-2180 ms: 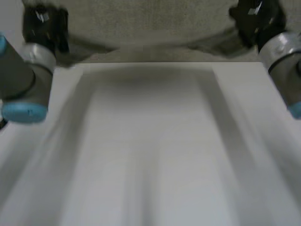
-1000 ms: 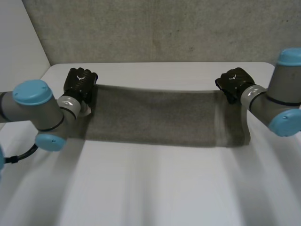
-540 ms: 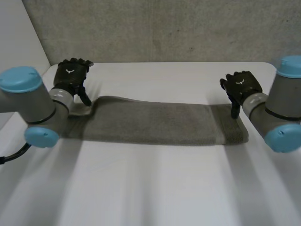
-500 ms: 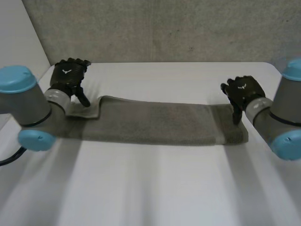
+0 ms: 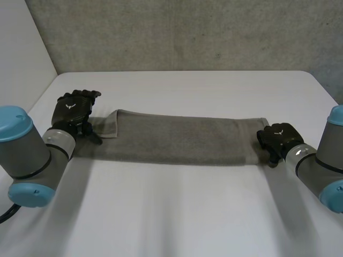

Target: Fold the towel.

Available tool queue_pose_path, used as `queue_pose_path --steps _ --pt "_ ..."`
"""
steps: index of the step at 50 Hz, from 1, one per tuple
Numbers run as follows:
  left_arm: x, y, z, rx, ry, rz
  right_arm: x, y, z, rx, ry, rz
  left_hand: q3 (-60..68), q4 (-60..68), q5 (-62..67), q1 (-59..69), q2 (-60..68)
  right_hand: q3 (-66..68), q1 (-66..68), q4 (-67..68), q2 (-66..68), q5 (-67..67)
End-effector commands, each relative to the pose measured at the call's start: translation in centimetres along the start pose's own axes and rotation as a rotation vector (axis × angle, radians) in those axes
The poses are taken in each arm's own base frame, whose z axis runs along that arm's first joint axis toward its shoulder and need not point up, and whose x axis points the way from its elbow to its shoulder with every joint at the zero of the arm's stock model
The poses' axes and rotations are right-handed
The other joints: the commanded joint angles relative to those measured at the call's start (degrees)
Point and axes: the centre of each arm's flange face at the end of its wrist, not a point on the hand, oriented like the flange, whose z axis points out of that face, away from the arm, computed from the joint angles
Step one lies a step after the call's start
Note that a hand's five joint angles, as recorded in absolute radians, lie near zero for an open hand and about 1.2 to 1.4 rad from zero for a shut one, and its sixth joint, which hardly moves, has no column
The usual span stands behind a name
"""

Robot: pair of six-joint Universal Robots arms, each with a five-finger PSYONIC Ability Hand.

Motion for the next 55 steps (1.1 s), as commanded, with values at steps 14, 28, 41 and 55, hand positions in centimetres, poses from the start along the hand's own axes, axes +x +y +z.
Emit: queue_pose_path --steps 14,28,41,55 --pt "-0.2 3.5 7.1 0.027 -0.013 0.169 1.6 0.1 -0.9 0.007 0.044 0.007 -3.47 -4.47 -12.04 -4.33 -4.31 35.29 35.49 35.37 34.9 35.12" --pt "-0.5 4.0 10.4 0.042 -0.064 0.171 6.9 3.0 -1.9 -0.085 0.136 -0.116 -3.13 -4.13 -11.71 -3.99 -3.98 35.29 35.49 35.37 34.9 35.12" --pt "-0.8 4.0 10.6 0.02 -0.142 0.157 11.4 3.2 -3.0 -0.124 0.193 -0.132 -3.63 -4.64 -12.21 -4.49 -4.48 35.29 35.49 35.37 34.9 35.12" --pt "0.8 -2.4 4.2 0.043 -0.088 0.086 13.8 -0.4 -2.7 0.005 0.234 -0.217 -3.8 -4.81 -12.38 -4.66 -4.65 35.29 35.49 35.37 34.9 35.12"
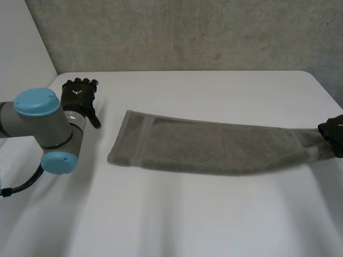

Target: Fold the towel.

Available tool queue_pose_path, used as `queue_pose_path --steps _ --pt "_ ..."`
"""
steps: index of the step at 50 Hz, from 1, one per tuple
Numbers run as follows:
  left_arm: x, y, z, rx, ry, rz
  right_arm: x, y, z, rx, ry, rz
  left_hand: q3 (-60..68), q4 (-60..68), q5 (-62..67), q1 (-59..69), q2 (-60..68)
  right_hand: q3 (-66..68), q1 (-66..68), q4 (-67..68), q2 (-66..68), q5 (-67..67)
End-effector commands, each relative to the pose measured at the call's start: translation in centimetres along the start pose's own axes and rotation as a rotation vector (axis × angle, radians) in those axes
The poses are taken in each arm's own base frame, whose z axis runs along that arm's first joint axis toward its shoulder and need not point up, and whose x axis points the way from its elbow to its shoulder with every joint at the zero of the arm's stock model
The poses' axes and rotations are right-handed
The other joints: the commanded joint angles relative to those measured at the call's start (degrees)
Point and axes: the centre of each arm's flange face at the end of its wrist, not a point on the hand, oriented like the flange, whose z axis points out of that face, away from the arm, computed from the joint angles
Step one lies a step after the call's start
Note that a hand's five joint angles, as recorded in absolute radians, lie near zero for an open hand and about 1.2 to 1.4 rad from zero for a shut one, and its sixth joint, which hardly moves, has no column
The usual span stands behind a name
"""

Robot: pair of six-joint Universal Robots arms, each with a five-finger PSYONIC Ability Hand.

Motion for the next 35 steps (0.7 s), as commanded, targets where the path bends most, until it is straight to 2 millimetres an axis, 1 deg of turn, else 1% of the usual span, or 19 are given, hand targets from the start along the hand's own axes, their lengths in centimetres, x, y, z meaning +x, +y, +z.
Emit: queue_pose_path --steps 1,3,4,5,6,8,11,14,15,16,17,19,21,22,23,24,26,32,35 --pt "-0.2 -3.2 -3.5 0.024 0.02 -0.045 3.1 -3.6 0.2 0.112 0.099 -0.092 -3.79 -4.8 -12.27 -4.54 -4.65 3.54 4.76 3.39 5.88 3.63" --pt "-0.2 -3.6 -4.1 0.028 0.027 -0.049 3.5 -5.1 0.0 0.155 0.116 -0.123 -3.79 -4.8 -12.27 -4.54 -4.65 3.54 4.76 3.39 5.88 3.63" --pt "-0.2 -4.0 -4.7 0.033 0.036 -0.052 2.8 -7.5 -0.3 0.228 0.105 -0.159 -3.79 -4.8 -12.27 -4.54 -4.65 3.54 4.76 3.39 5.88 3.63" --pt "-0.2 -4.0 -4.7 0.034 0.037 -0.052 1.1 -10.3 -0.8 0.322 0.07 -0.192 -3.79 -4.8 -12.27 -4.54 -4.65 3.54 4.76 3.39 5.88 3.63" --pt "-0.2 -4.3 -5.1 0.038 0.043 -0.052 1.1 -10.3 -0.8 0.323 0.069 -0.193 -3.79 -4.8 -12.27 -4.54 -4.65 3.54 4.76 3.39 5.88 3.63" --pt "-0.2 -4.5 -5.5 0.041 0.051 -0.054 -2.9 -15.5 -2.4 0.505 -0.019 -0.242 -3.79 -4.8 -12.27 -4.54 -4.65 3.54 4.76 3.39 5.88 3.63" --pt "0.0 -4.7 -5.8 0.05 0.056 -0.056 -5.3 -17.7 -3.4 0.584 -0.071 -0.256 -3.79 -4.8 -12.27 -4.54 -4.65 3.54 4.76 3.39 5.88 3.63" --pt "0.3 -4.6 -6.0 0.049 0.063 -0.058 -15.4 -22.3 -6.0 0.787 -0.274 -0.267 -3.79 -4.8 -12.27 -4.54 -4.65 3.54 4.76 3.39 5.88 3.63" --pt "0.4 -4.5 -6.1 0.046 0.065 -0.058 -15.4 -22.3 -6.1 0.788 -0.275 -0.267 -3.79 -4.8 -12.27 -4.54 -4.65 3.54 4.76 3.39 5.88 3.63" --pt "0.4 -4.4 -6.1 0.043 0.065 -0.058 -18.8 -23.2 -7.2 0.844 -0.34 -0.258 -3.79 -4.8 -12.27 -4.54 -4.65 3.54 4.76 3.39 5.88 3.63" --pt "0.4 -4.4 -6.1 0.043 0.064 -0.058 -18.9 -23.2 -7.2 0.845 -0.34 -0.258 -3.79 -4.8 -12.27 -4.54 -4.65 3.54 4.76 3.39 5.88 3.63" --pt "0.4 -4.2 -6.1 0.037 0.066 -0.057 -23.9 -23.5 -8.2 0.886 -0.435 -0.225 -3.79 -4.8 -12.27 -4.54 -4.65 3.54 4.76 3.39 5.88 3.63" --pt "0.5 -3.8 -6.2 0.025 0.068 -0.058 -23.9 -23.5 -8.2 0.886 -0.436 -0.225 -3.79 -4.8 -12.27 -4.54 -4.65 3.54 4.76 3.39 5.88 3.63" --pt "0.5 -3.8 -6.2 0.025 0.068 -0.058 -25.8 -22.9 -8.2 0.872 -0.485 -0.199 -3.79 -4.8 -12.27 -4.54 -4.65 -4.4 -3.17 -4.54 -2.05 -4.3" --pt "0.6 -3.7 -6.2 0.022 0.069 -0.056 -27.4 -22.2 -8.2 0.84 -0.52 -0.163 -3.79 -4.8 -12.27 -4.54 -4.65 -40.45 -39.22 -40.59 -38.1 -40.35" --pt "0.6 -3.6 -6.3 0.017 0.07 -0.055 -27.4 -22.2 -8.2 0.84 -0.521 -0.162 -3.79 -4.8 -12.27 -4.54 -4.65 -40.81 -39.58 -40.96 -38.47 -40.72" --pt "0.6 -3.4 -6.3 0.013 0.071 -0.055 -27.4 -21.8 -7.8 0.774 -0.505 -0.082 -3.79 -4.8 -12.27 -4.54 -4.65 -66.46 -65.23 -66.6 -64.11 -66.36" --pt "0.8 -3.1 -6.5 0.002 0.078 -0.054 -25.4 -20.9 -6.9 0.631 -0.416 0.042 -3.79 -4.8 -12.27 -4.54 -4.65 -66.46 -65.24 -66.61 -64.12 -66.37" --pt "1.0 -3.0 -6.7 -0.003 0.087 -0.052 -23.1 -19.6 -7.3 0.518 -0.358 0.083 -3.79 -4.8 -12.27 -4.54 -4.65 -66.46 -65.24 -66.61 -64.12 -66.37"
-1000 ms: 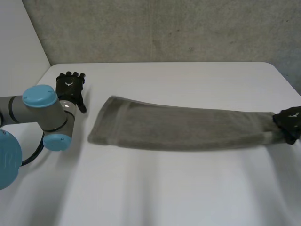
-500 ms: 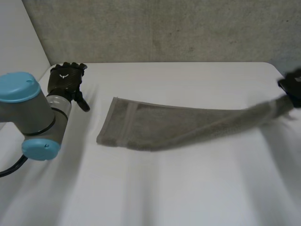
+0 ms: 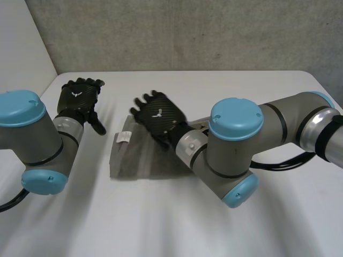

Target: Fold the towel.

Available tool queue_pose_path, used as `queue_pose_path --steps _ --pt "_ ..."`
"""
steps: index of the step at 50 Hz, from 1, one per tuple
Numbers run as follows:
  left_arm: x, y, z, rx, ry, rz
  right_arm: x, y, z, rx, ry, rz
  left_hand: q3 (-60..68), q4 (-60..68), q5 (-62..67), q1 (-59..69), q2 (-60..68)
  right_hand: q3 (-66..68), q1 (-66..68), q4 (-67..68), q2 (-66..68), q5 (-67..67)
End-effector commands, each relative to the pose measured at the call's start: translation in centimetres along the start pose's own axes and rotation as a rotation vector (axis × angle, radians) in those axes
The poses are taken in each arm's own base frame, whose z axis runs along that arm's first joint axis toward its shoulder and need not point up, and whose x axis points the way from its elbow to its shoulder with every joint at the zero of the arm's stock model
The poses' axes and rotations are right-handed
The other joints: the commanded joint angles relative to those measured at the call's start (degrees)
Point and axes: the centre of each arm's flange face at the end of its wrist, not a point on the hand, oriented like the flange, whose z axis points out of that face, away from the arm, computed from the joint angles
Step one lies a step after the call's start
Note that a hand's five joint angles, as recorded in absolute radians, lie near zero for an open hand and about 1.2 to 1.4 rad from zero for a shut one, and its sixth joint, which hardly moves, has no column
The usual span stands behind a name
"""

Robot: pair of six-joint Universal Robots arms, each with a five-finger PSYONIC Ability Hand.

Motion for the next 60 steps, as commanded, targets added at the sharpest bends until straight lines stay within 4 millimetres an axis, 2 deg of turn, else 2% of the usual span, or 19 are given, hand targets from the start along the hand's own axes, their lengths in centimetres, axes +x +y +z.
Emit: queue_pose_path --steps 1,4,5,7,11,15,16,18,21,22,24,26,30,41,42,43,44,52,60 --pt "0.3 0.3 -0.3 -0.009 0.012 0.003 4.8 2.2 -3.8 -0.237 0.194 0.122 -3.77 -4.8 -12.13 -4.44 -4.65 -3.88 -4.1 -4.59 -4.05 -3.23" --pt "1.3 0.2 -0.7 -0.008 0.037 0.006 6.5 5.1 -6.2 -0.349 0.225 0.159 -3.77 -4.8 -12.13 -4.44 -4.65 -3.88 -4.1 -4.59 -4.05 -3.23" --pt "1.9 0.1 -1.0 -0.006 0.053 0.008 6.5 5.1 -6.2 -0.349 0.225 0.159 -3.77 -4.8 -12.13 -4.44 -4.65 -3.88 -4.1 -4.59 -4.05 -3.23" --pt "2.3 0.1 -1.3 -0.004 0.066 0.01 5.9 6.7 -8.2 -0.407 0.189 0.194 -3.77 -4.8 -12.13 -4.44 -4.65 -3.88 -4.1 -4.59 -4.05 -3.23" --pt "2.8 0.0 -1.5 -0.003 0.078 0.01 4.9 8.0 -9.2 -0.438 0.142 0.223 -3.77 -4.8 -12.13 -4.44 -4.65 -3.88 -4.1 -4.59 -4.05 -3.23" --pt "3.0 0.2 -1.5 -0.008 0.082 0.011 5.1 9.7 -9.7 -0.448 0.16 0.237 -3.77 -4.8 -12.13 -4.44 -4.65 20.19 19.96 19.47 20.01 20.84" --pt "3.0 0.3 -1.5 -0.01 0.082 0.011 5.1 9.7 -9.7 -0.448 0.16 0.237 -3.77 -4.8 -12.13 -4.44 -4.65 20.26 20.03 19.55 20.09 20.91" --pt "3.1 0.5 -1.6 -0.016 0.085 0.011 5.1 10.5 -9.6 -0.456 0.169 0.24 -3.77 -4.8 -12.13 -4.44 -4.65 40.84 40.61 40.12 40.66 41.48" --pt "3.1 0.9 -1.8 -0.028 0.087 0.012 5.2 10.6 -9.6 -0.454 0.173 0.242 -3.77 -4.8 -12.13 -4.44 -4.65 53.06 52.84 52.35 52.89 53.71" --pt "3.1 0.9 -1.8 -0.028 0.087 0.012 5.4 10.8 -9.8 -0.461 0.182 0.251 -3.77 -4.8 -12.13 -4.44 -4.65 65.99 65.77 65.28 65.82 66.64" --pt "3.1 0.8 -1.9 -0.027 0.089 0.012 5.9 10.9 -10.2 -0.465 0.2 0.272 -3.77 -4.8 -12.13 -4.44 -4.65 66.12 65.9 65.41 65.95 66.77" --pt "3.1 0.7 -2.0 -0.025 0.087 0.012 7.4 9.7 -11.3 -0.437 0.246 0.301 -3.77 -4.8 -12.13 -4.44 -4.65 66.12 65.9 65.41 65.95 66.77" --pt "3.0 0.4 -2.0 -0.017 0.085 0.011 8.5 8.6 -12.5 -0.41 0.269 0.311 -3.77 -4.8 -12.13 -4.44 -4.65 66.12 65.9 65.41 65.95 66.77" --pt "3.5 -0.6 -2.5 0.008 0.098 0.007 8.6 9.0 -14.5 -0.409 0.243 0.369 -3.77 -4.8 -12.13 -4.44 -4.65 66.12 65.9 65.41 65.95 66.77" --pt "3.5 -0.6 -2.5 0.009 0.099 0.007 8.6 9.0 -14.5 -0.405 0.245 0.379 -3.77 -4.8 -12.13 -4.44 -4.65 33.04 32.82 32.33 32.87 33.69" --pt "3.5 -0.7 -2.5 0.01 0.099 0.007 8.6 9.0 -14.5 -0.405 0.245 0.379 -3.77 -4.8 -12.13 -4.44 -4.65 32.71 32.48 32.0 32.54 33.36" --pt "3.5 -0.7 -2.5 0.01 0.099 0.007 8.5 8.9 -14.5 -0.396 0.242 0.393 -3.77 -4.8 -12.13 -4.44 -4.65 17.06 16.83 16.34 16.88 17.7" --pt "3.8 -0.6 -2.7 0.006 0.106 -0.001 8.3 9.0 -13.2 -0.277 0.226 0.469 -3.77 -4.8 -12.13 -4.44 -4.65 17.57 17.34 16.86 17.4 18.22" --pt "4.0 -0.1 -2.8 -0.015 0.113 -0.102 6.5 12.1 -11.6 -0.326 0.188 0.539 -3.77 -4.8 -12.13 -4.44 -4.65 20.09 19.86 19.37 19.91 20.73"
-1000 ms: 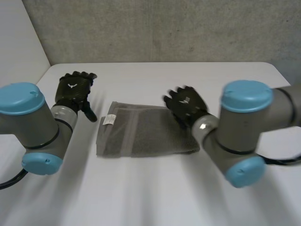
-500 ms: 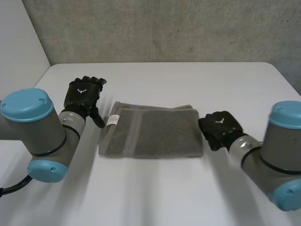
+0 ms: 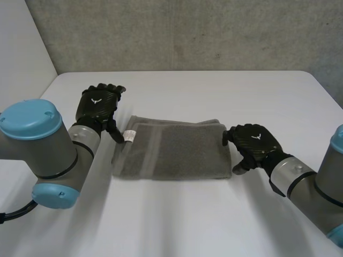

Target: Fold the towel.

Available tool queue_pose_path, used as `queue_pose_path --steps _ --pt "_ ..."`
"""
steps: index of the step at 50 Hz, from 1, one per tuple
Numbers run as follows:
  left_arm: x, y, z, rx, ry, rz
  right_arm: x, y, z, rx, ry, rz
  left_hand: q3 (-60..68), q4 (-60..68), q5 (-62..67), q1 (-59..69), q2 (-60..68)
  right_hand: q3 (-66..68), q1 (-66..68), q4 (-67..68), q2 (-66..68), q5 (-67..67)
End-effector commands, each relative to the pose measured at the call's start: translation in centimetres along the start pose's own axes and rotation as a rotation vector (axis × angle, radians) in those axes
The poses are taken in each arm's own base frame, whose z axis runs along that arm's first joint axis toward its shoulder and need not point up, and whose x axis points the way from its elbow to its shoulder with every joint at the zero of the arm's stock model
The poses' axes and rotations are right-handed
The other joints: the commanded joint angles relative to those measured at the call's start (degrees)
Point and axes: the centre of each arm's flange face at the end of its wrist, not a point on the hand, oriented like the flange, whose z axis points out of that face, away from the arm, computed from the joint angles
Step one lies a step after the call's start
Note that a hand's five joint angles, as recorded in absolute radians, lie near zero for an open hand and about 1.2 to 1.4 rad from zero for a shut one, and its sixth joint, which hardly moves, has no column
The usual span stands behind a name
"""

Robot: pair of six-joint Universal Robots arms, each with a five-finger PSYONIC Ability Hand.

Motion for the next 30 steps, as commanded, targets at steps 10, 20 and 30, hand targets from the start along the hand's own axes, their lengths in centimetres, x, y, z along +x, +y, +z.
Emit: queue_pose_path --steps 10,20,30 --pt "0.1 1.3 -0.1 -0.035 0.004 -0.138 -0.4 3.8 2.6 -0.08 -0.026 0.058 -3.77 -4.8 -12.14 -4.42 -4.65 5.1 5.37 5.1 4.65 7.04" --pt "0.1 1.2 -0.1 -0.035 0.004 -0.141 -0.1 2.7 1.9 -0.02 -0.002 0.053 -3.77 -4.8 -12.14 -4.42 -4.65 45.75 46.01 45.75 45.3 47.69" --pt "-0.3 0.6 -0.1 -0.019 -0.004 -0.145 -0.2 1.4 -1.3 -0.085 -0.003 0.08 -3.77 -4.8 -12.14 -4.42 -4.65 45.75 46.01 45.75 45.3 47.69"
